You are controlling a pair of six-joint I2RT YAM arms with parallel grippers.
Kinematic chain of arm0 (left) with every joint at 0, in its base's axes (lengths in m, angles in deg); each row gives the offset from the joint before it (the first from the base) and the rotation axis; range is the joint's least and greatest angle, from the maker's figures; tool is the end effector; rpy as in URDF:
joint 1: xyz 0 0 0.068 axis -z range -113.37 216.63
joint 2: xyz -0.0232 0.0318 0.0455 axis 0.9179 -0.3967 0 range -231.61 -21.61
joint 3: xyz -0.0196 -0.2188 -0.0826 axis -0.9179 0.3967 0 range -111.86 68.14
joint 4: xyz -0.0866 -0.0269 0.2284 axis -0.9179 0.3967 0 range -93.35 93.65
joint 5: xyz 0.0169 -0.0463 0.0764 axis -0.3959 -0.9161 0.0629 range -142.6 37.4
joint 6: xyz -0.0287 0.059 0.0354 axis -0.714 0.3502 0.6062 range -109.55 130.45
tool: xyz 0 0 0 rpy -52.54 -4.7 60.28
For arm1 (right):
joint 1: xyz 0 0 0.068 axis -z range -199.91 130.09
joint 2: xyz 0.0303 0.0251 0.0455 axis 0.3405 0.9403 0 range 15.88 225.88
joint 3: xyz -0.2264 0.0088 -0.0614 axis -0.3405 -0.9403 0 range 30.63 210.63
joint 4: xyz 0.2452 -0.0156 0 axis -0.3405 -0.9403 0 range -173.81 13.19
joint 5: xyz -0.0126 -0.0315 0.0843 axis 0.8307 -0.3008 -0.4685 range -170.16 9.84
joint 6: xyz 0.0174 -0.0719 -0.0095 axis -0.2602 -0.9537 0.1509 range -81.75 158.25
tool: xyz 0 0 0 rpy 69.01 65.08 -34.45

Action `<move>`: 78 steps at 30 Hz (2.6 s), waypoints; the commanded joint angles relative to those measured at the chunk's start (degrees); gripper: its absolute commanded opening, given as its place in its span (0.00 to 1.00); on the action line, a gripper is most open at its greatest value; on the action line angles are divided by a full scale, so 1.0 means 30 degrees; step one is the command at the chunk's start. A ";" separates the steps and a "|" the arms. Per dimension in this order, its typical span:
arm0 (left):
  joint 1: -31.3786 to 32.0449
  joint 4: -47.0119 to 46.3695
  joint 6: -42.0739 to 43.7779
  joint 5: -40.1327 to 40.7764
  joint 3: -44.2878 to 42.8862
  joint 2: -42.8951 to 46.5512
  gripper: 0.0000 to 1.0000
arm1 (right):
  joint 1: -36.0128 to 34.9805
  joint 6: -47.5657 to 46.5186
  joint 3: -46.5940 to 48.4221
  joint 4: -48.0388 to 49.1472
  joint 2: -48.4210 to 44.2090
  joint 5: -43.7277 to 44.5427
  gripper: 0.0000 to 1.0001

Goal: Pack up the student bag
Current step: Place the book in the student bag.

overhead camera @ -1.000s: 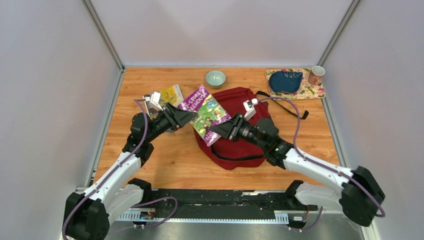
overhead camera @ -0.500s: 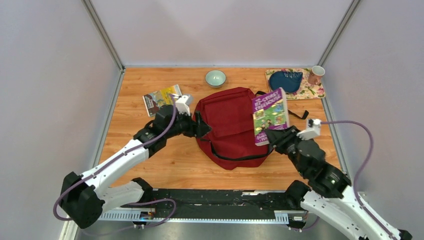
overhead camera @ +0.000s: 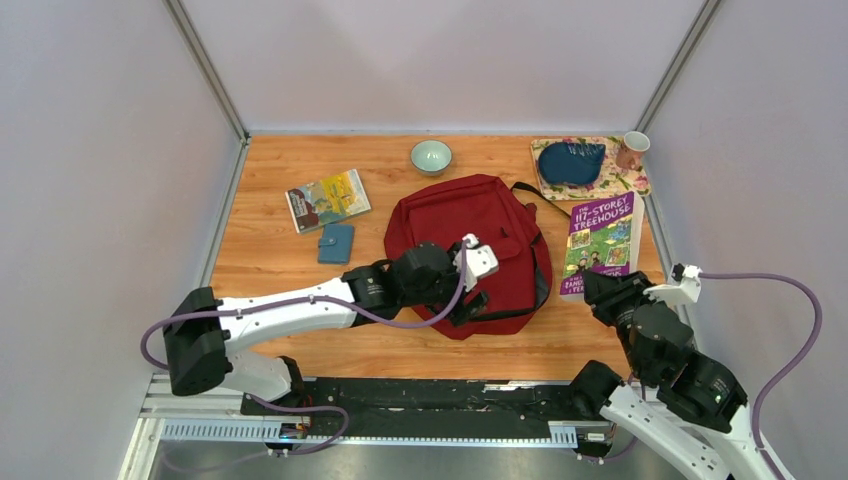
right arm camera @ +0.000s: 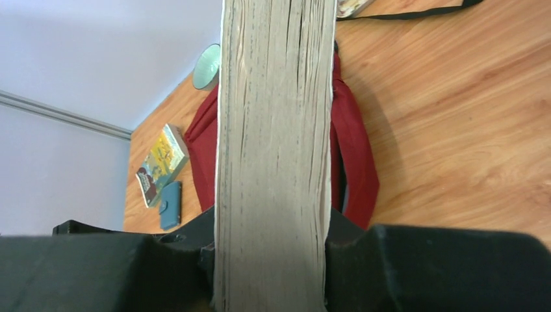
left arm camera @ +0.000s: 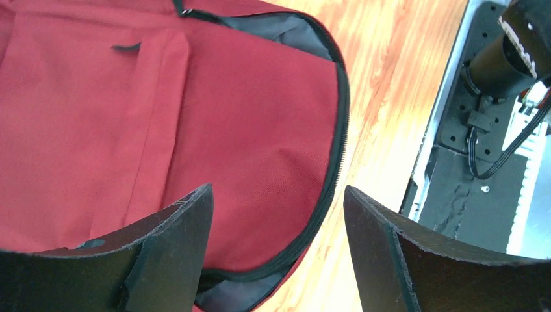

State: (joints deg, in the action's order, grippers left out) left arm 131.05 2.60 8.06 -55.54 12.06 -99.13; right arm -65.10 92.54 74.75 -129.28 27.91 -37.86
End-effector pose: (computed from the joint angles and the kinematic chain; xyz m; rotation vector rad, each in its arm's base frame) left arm 0.1384 -0.2964 0.2423 1.1311 1.8164 -0.7621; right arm 0.0824 0.0232 0.2904 0.6244 1.7532 0.5041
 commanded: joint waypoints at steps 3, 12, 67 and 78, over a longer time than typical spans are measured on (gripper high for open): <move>0.1141 -0.1253 0.3196 -0.0280 -0.1376 -0.1464 0.81 | -0.0025 0.0510 0.0675 0.0585 -0.0612 0.1104 0.00; 0.2167 -0.1194 0.4254 0.0332 -0.2343 -0.3778 0.81 | -0.0025 0.0919 0.0265 0.0614 -0.0554 0.0811 0.00; 0.0908 0.0708 0.2207 1.2315 -0.9169 -0.3399 0.00 | -0.0025 0.7069 -0.3044 0.4123 -0.0467 -1.2428 0.00; 0.0879 0.0681 0.1911 1.1444 -0.8968 -0.2756 0.00 | -0.0025 0.8360 -0.5884 0.9397 0.2373 -1.4336 0.00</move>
State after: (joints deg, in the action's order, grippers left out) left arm 133.41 8.02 15.18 -19.17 -13.86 -111.67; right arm -65.12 115.31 58.55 -117.15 32.53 -77.59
